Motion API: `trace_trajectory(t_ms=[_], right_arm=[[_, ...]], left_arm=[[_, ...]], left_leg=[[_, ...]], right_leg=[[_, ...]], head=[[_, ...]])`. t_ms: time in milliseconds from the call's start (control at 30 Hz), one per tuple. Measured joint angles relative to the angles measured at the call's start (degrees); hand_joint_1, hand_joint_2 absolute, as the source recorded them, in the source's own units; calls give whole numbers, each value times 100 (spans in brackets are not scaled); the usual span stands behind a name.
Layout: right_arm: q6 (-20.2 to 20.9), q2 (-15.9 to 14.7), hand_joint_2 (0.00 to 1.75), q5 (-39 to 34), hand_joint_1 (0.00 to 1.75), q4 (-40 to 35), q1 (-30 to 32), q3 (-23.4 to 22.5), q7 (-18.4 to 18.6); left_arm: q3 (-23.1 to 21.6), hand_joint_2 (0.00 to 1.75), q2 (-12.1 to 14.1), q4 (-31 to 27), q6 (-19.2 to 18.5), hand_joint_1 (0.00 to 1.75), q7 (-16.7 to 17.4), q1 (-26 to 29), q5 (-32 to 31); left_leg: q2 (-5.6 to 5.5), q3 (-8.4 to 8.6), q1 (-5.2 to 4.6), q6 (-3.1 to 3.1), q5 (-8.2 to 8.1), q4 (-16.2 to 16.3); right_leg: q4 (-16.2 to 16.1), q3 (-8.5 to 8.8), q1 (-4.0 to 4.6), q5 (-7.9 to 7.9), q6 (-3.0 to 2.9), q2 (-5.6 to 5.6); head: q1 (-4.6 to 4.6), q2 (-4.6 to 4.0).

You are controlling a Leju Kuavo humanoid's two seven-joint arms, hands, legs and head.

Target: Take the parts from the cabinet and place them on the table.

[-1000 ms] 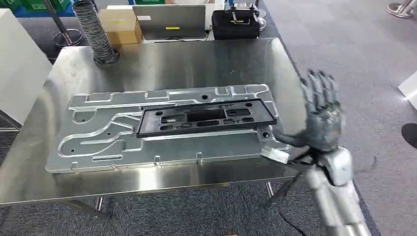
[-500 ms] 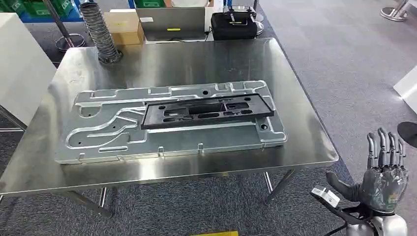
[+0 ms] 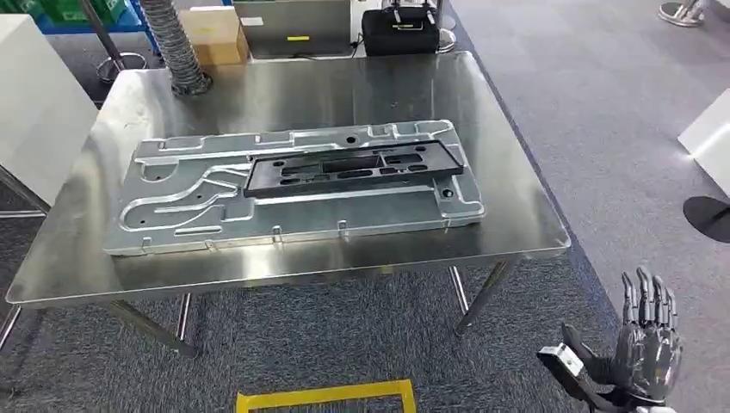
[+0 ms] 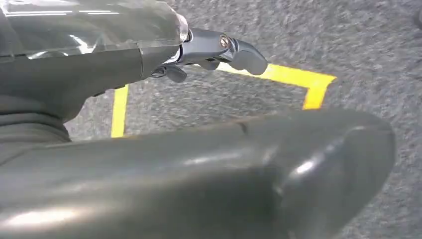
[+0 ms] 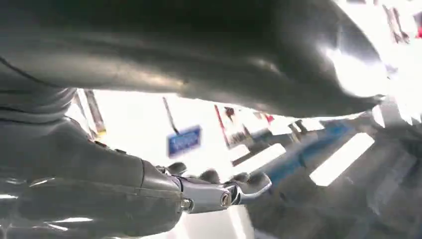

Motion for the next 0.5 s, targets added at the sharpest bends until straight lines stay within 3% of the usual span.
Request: trace_trajectory(t_ms=[33,67,100,133,167,200,233,267,300,333,367,400,500], right_arm=[[-15,24,0,-35,0,212,-33,-67,-94],[-24,28,0,-70,0,382,-58,-109,-152],[-33,39,0,-84,0,537,-77,-142,-176],[-20,54,0,-84,0,700,-96,-183,-176],[116,72,0,-109,0,822,-118,-224,-133],[304,85,0,-119,0,981,-165,-295,-60],[378,92,0,-92,0,1226,-242,-394,-16],[343,83,0,-27,0,1657,-335,-560,-14],[286,30,0,44,0,2056,-441,-746,28],[233,-27,0,142,0,2701,-541,-923,111],[201,-118,0,217,0,3317,-599,-1143,206],[207,-180,0,275,0,3823,-623,-1325,314],[475,-251,0,413,0,4959,-653,-1720,1130]], left_arm=[[0,0,0,0,4,0,7,-1,0],[0,0,-2,0,11,0,11,3,2],[0,0,-7,0,13,0,13,4,2],[0,0,-9,0,11,0,13,-1,-2],[0,0,-11,0,11,0,15,-2,-2],[0,0,-11,0,6,0,17,2,-4],[2,0,-11,0,-6,0,17,4,-13],[2,0,-11,0,-18,0,11,2,-22],[2,0,-11,0,-26,0,2,0,-31],[2,0,-11,0,-31,0,-2,-6,-44],[0,0,-13,0,-35,0,-4,-22,-50],[0,0,-18,0,-35,0,-9,-24,-59],[0,0,-44,0,-22,0,11,60,-109]], left_leg=[[-12,-57,28,-16,-229,118],[-14,-143,29,-30,-593,372],[-12,-247,37,-46,-991,783],[-11,-333,37,-63,-1288,1201],[-10,-384,37,-78,-1442,1588],[-10,-351,37,-84,-1378,1799],[-10,-215,36,-79,-1156,1780],[-10,25,36,-63,-893,1552],[-12,345,35,-38,-737,1170],[-18,735,30,-1,-767,672],[-26,1132,-3,31,-1020,102],[-31,1195,-17,70,-1109,-119],[-13,1082,-15,193,-981,-118]], right_leg=[[-14,-64,-5,74,-35,-41],[-9,-145,-6,135,-91,-38],[0,-237,3,204,-96,-38],[6,-326,12,267,-104,-41],[24,-432,20,337,-104,-43],[49,-544,26,401,-102,-43],[83,-656,29,467,-91,-39],[116,-759,30,516,-75,-38],[154,-841,32,559,-56,-37],[196,-909,32,596,-29,-37],[248,-960,55,620,-1,-52],[273,-968,56,655,38,-78],[223,-986,60,826,140,-85]], head=[[0,0],[0,0],[0,0],[0,0],[0,0],[0,0],[0,0],[0,0],[0,0],[0,0],[0,0],[0,0],[0,0]])
